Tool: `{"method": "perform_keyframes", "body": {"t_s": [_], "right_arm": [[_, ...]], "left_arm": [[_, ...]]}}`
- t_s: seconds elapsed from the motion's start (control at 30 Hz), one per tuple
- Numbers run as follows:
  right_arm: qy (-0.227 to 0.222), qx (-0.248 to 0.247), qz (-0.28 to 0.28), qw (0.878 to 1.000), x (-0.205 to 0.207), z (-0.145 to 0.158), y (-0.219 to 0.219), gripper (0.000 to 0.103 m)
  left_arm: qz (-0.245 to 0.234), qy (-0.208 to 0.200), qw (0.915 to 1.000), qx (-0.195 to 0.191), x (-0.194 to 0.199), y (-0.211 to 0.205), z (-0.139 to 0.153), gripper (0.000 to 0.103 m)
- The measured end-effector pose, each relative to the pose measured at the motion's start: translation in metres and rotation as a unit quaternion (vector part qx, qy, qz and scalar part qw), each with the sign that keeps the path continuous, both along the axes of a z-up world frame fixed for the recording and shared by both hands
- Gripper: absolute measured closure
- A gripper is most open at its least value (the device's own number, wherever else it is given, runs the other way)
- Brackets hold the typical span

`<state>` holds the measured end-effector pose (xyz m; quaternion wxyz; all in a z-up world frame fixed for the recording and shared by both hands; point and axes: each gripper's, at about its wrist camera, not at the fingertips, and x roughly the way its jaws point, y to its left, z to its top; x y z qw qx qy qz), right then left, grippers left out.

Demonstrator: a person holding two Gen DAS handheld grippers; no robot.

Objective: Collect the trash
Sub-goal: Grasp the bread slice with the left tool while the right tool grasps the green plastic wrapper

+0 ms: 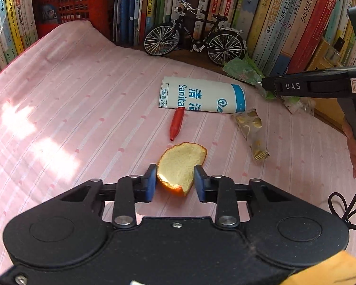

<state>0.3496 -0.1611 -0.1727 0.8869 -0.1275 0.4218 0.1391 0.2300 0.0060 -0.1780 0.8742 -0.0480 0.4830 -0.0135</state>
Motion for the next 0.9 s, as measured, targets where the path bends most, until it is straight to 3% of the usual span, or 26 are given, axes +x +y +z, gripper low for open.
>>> {"method": "perform_keyframes", "body": {"t_s": [0.03,0.1,0.37,0.6,0.9], "right_arm": [[0.002,0.01,-0.007,1.0,-0.004,0.003,-0.004,0.074],[0.003,0.019,-0.018,1.0,-0.013,0.008,-0.013,0.073],[0.014,0.078,-0.064,0.995,-0.07,0.049,-0.041,0.074],[0.043,0.155,-0.131,0.978,-0.137,0.088,-0.056,0.074],[0.083,0.184,-0.157,0.967,-0.237,0.103,-0.028,0.074]], "left_arm": [[0.001,0.001,1.0,-0.008,-0.002,0.002,0.003,0.087],[0.001,0.005,0.9997,-0.024,-0.006,0.005,0.008,0.093],[-0.013,0.003,0.9989,-0.044,-0.041,0.007,0.031,0.094],[-0.003,0.006,0.9977,-0.068,-0.095,0.023,0.058,0.094],[0.016,0.009,0.9961,-0.086,-0.178,0.065,0.086,0.095]]}}
